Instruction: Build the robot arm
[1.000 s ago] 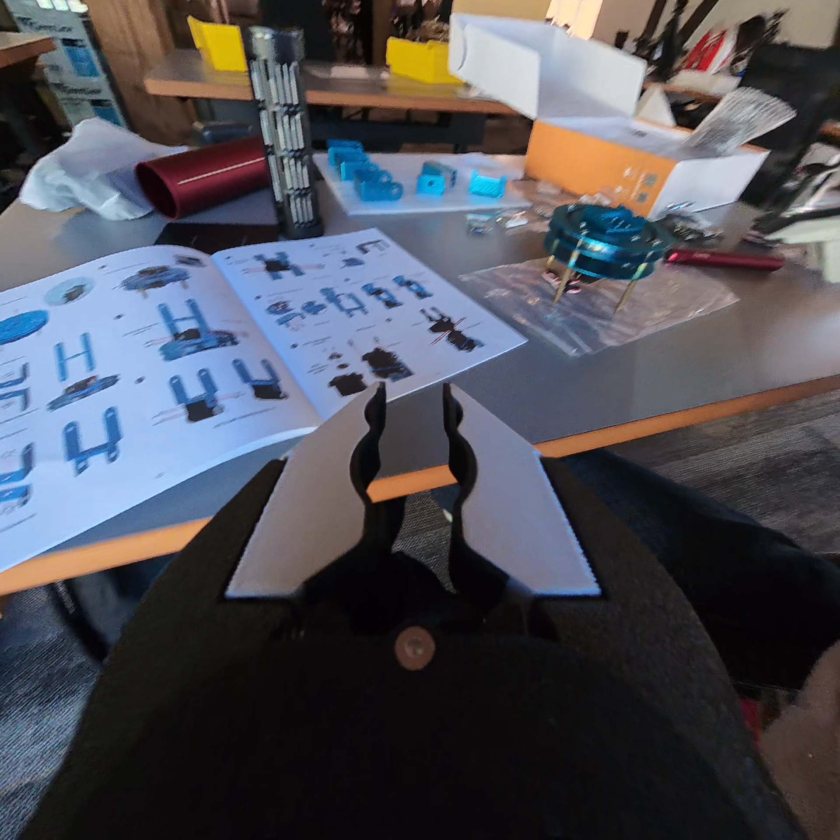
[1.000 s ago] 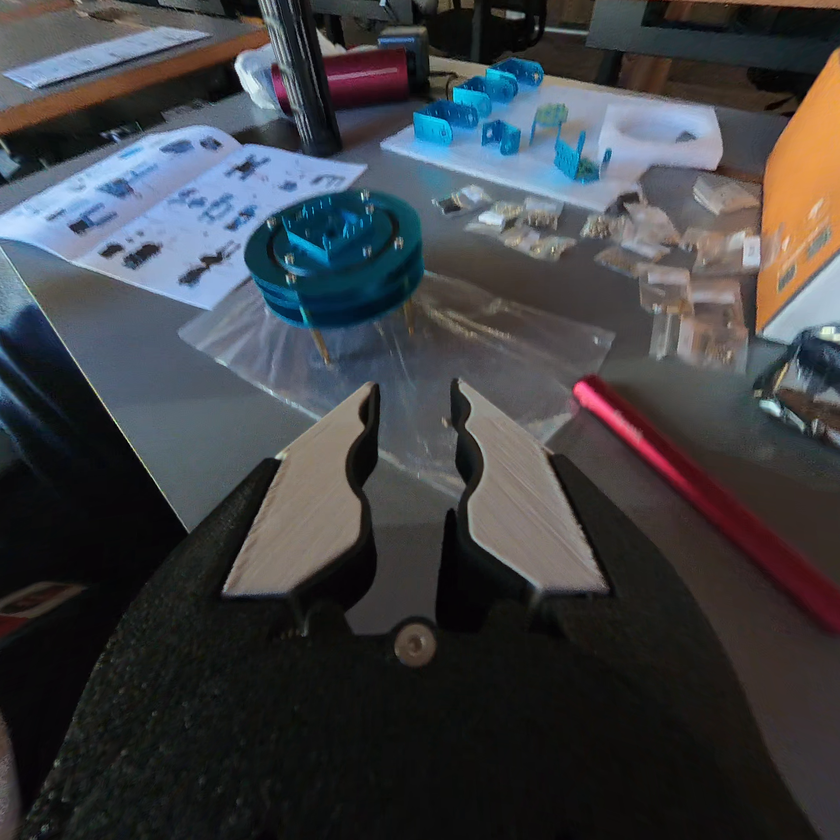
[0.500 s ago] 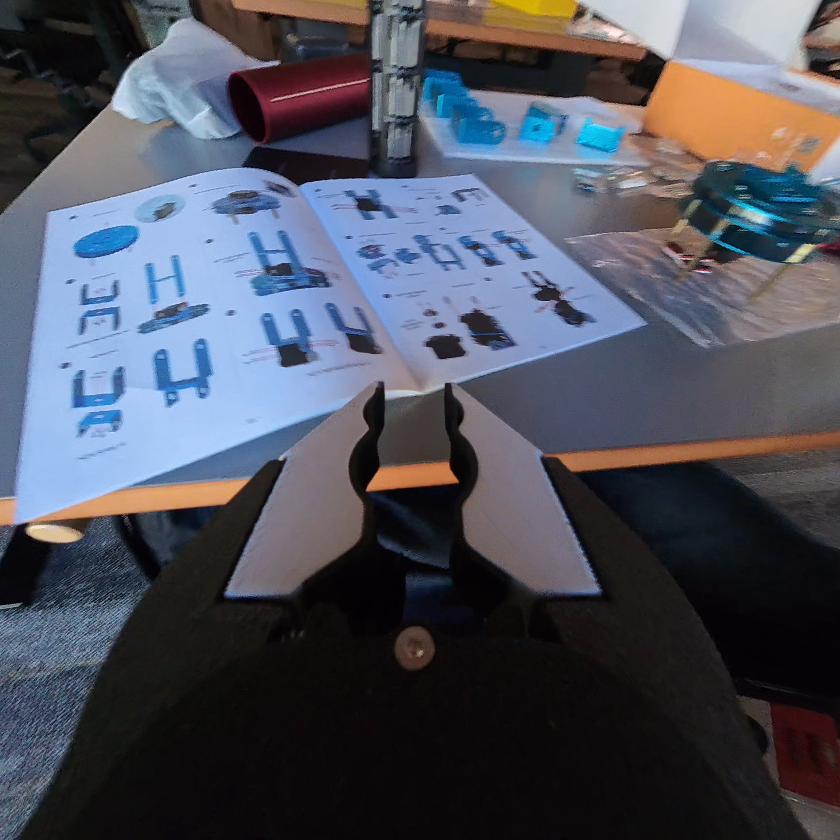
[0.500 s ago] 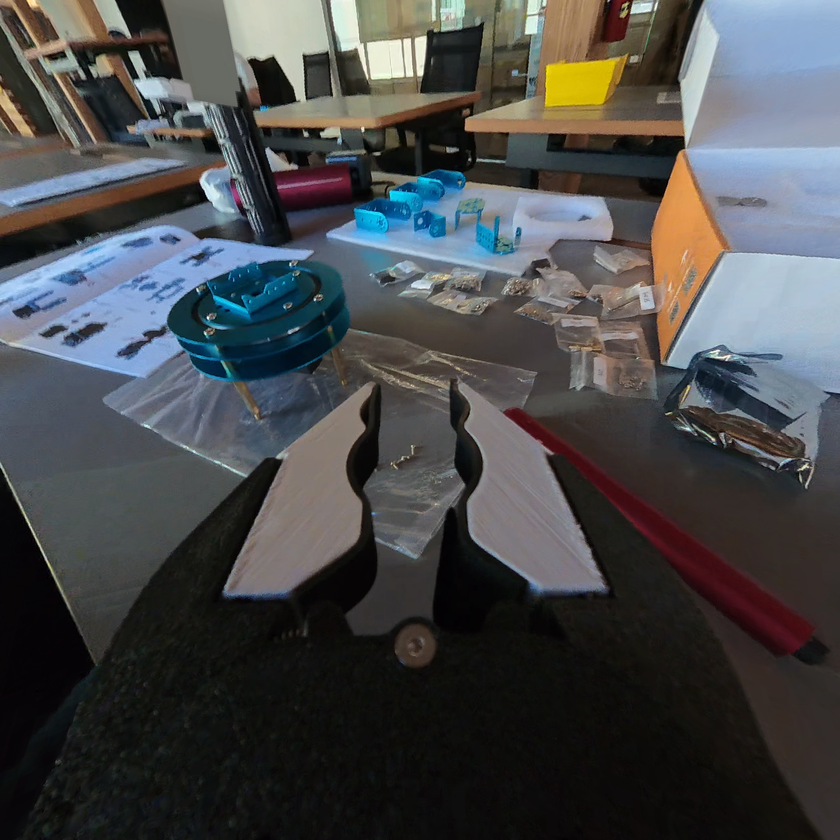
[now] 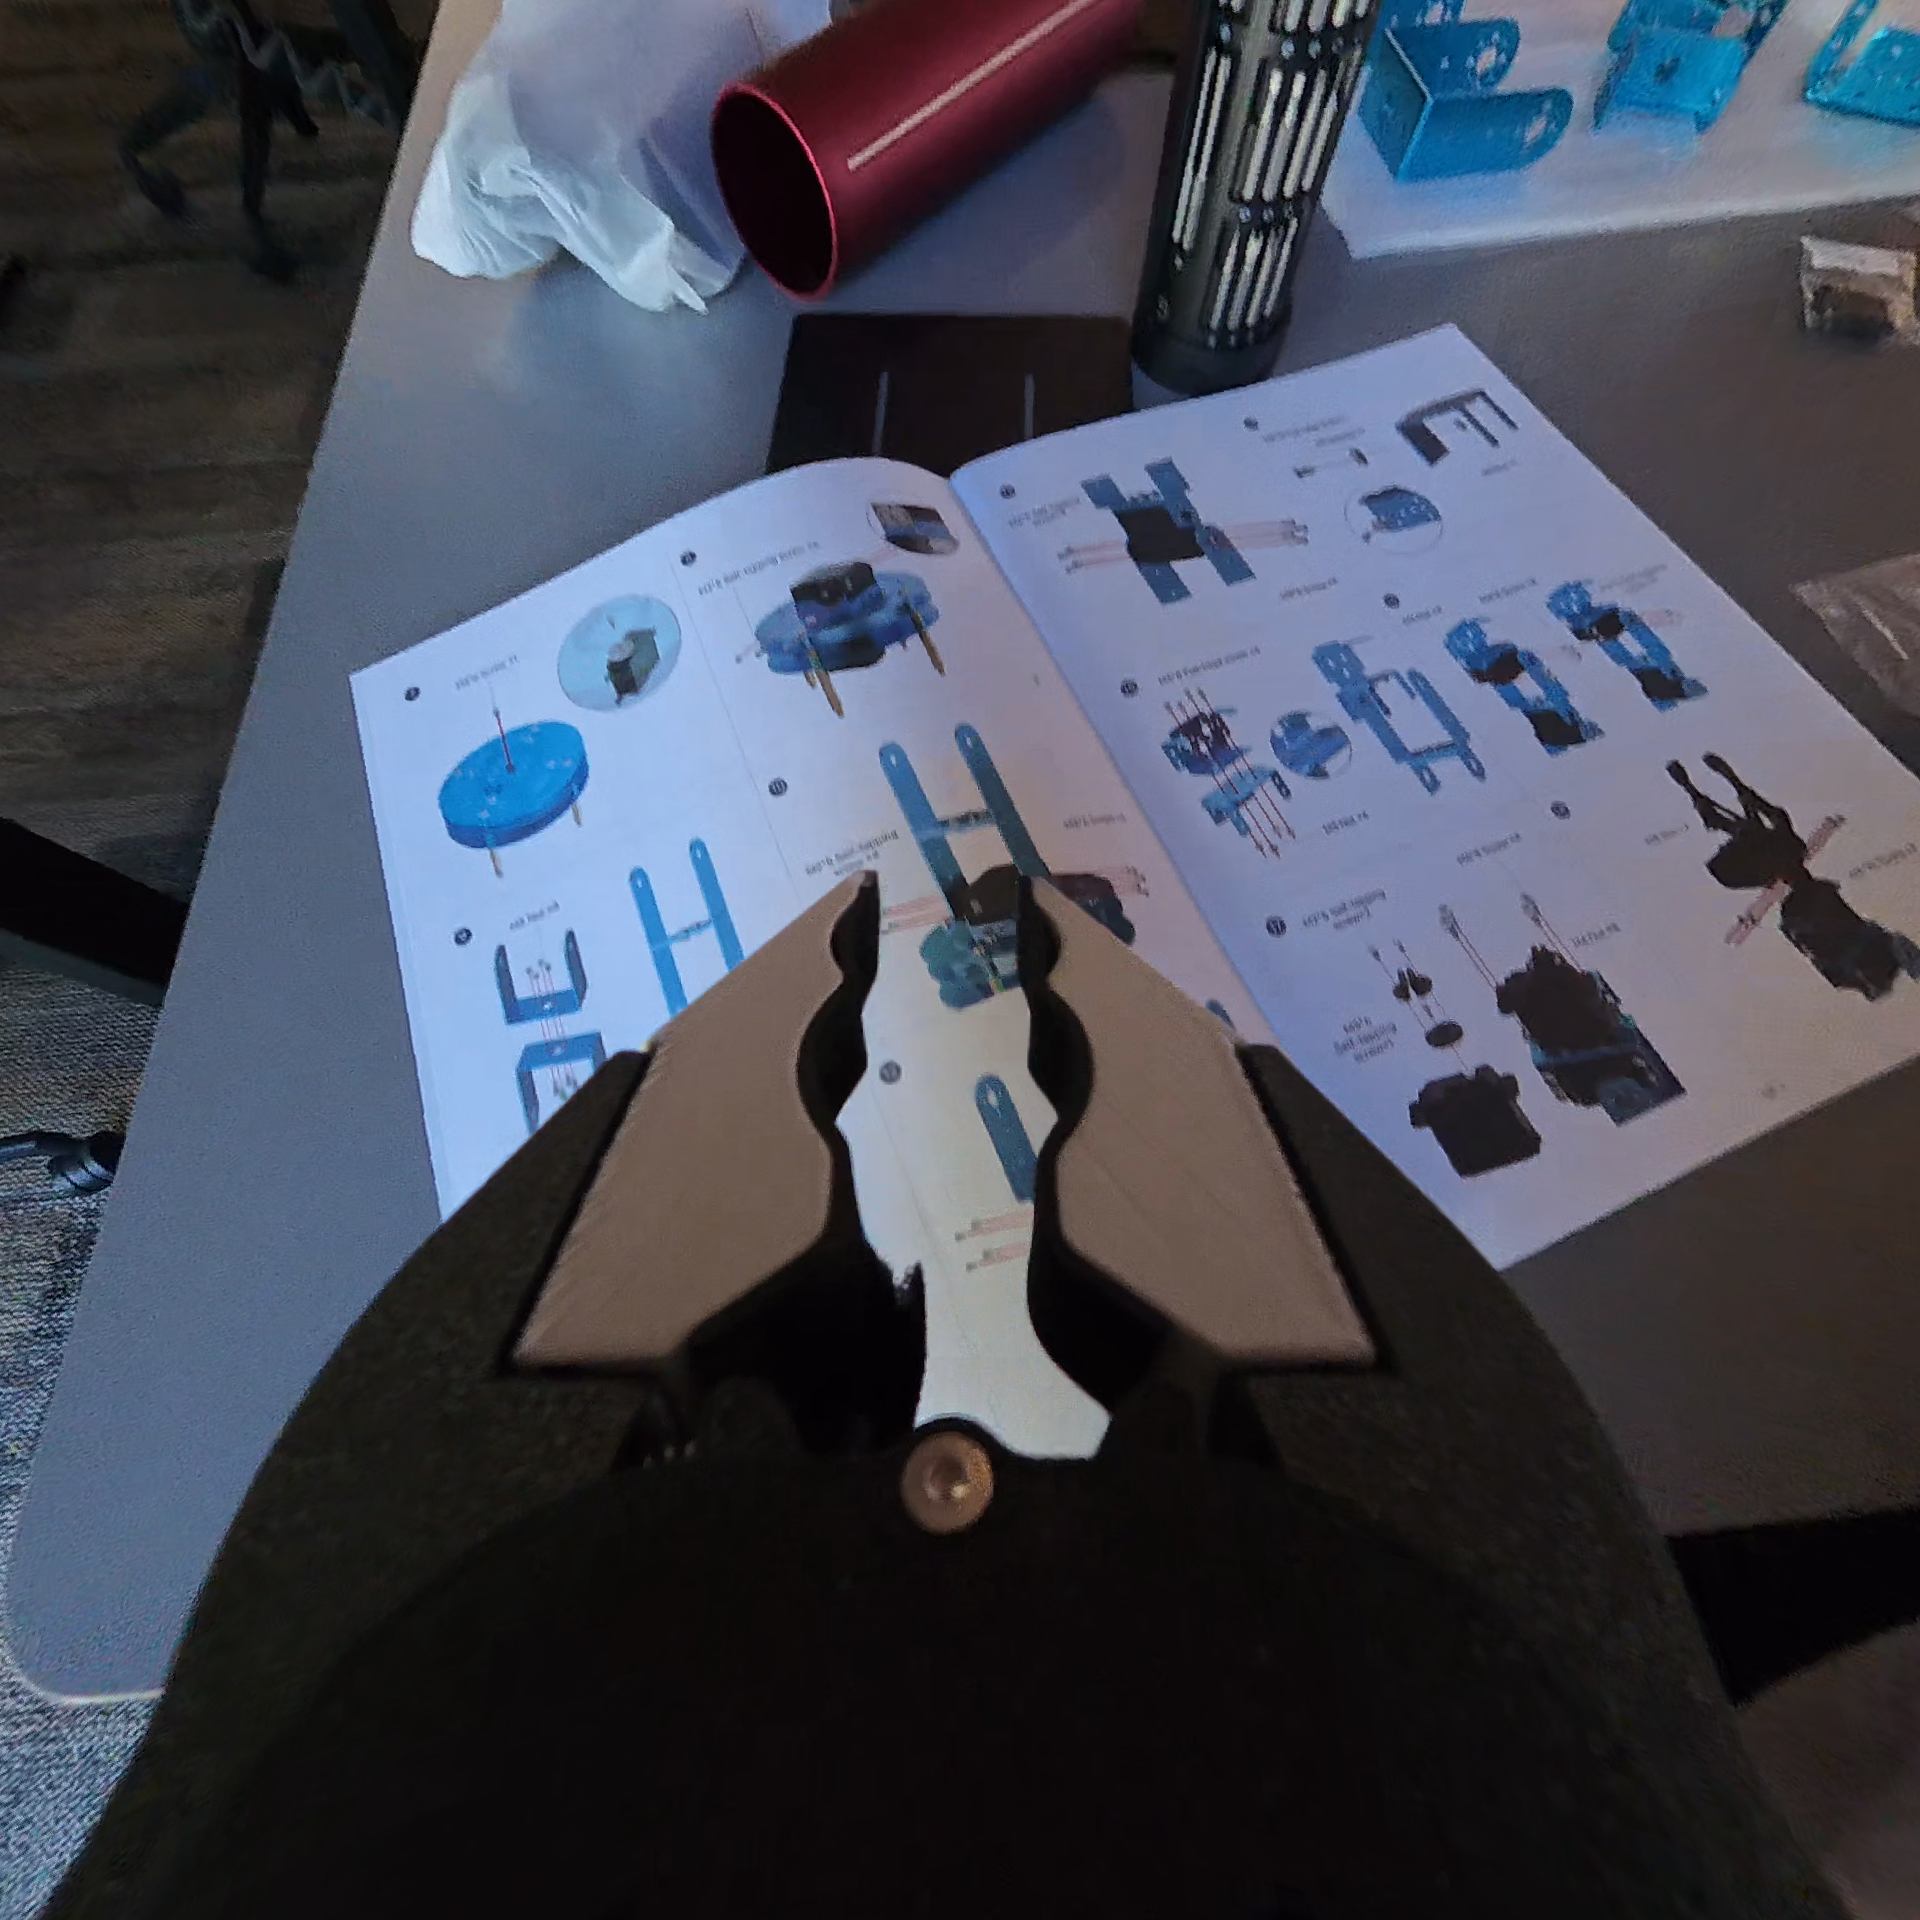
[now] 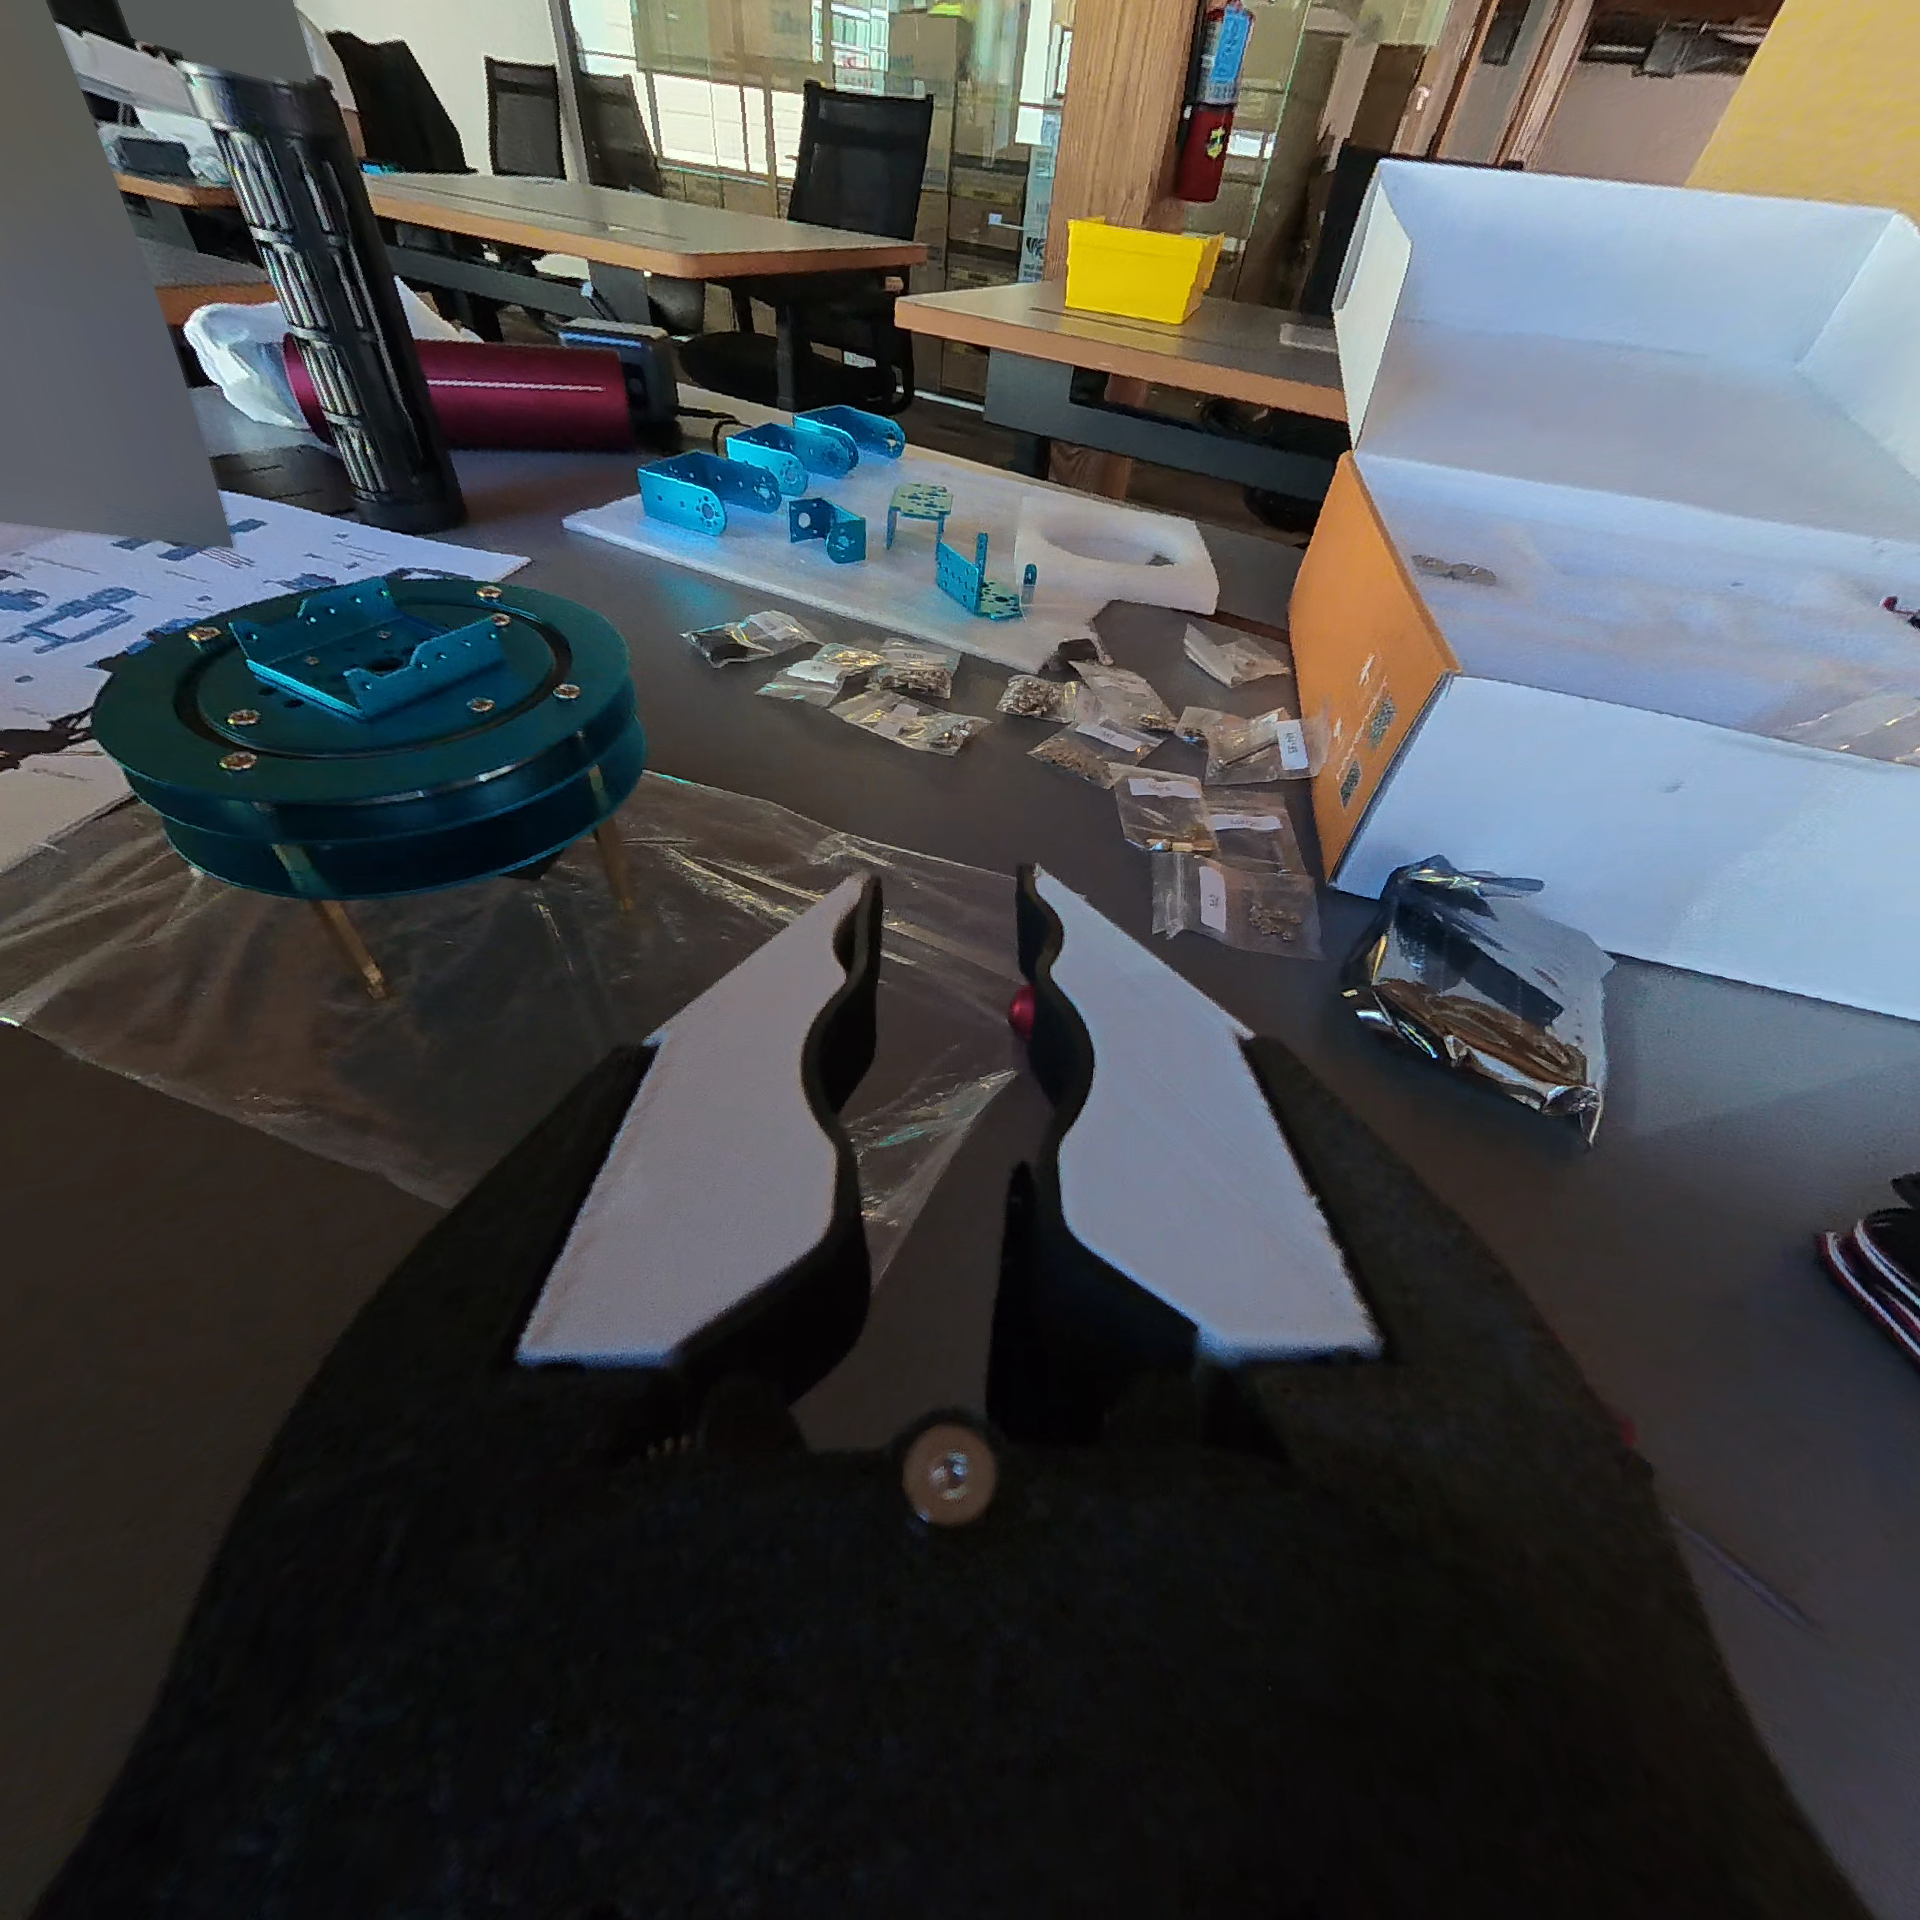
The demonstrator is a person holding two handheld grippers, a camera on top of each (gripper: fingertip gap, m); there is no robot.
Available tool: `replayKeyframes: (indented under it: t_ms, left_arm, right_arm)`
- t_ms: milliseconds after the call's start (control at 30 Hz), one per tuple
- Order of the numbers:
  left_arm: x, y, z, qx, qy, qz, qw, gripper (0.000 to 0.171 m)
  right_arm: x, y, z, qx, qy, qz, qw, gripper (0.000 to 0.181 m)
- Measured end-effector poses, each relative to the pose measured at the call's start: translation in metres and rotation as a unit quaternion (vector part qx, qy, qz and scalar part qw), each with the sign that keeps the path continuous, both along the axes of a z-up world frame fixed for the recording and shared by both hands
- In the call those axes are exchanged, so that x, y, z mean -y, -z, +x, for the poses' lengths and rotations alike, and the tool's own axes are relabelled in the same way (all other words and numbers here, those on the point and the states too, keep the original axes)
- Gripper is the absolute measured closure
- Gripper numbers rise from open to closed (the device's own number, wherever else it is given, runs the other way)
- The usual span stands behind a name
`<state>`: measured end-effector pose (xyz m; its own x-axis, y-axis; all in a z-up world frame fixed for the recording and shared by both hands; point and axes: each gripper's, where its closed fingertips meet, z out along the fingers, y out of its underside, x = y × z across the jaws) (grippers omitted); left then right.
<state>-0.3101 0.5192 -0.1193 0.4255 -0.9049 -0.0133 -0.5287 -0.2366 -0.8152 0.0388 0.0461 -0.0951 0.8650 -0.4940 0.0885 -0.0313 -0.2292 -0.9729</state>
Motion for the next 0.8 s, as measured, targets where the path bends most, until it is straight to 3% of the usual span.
replayKeyframes:
  t_ms: [267,800]
  left_arm:
    - [-0.018,0.006,0.014,-0.025,-0.007,0.011,1.0,0.146]
    - [-0.025,0.018,0.032,-0.044,0.004,0.02,0.999,0.146]
  right_arm:
    - [0.002,-0.003,0.017,-0.035,0.009,0.035,0.999,0.157]
    - [0.0,0.001,0.022,-0.039,0.018,0.022,0.999,0.157]
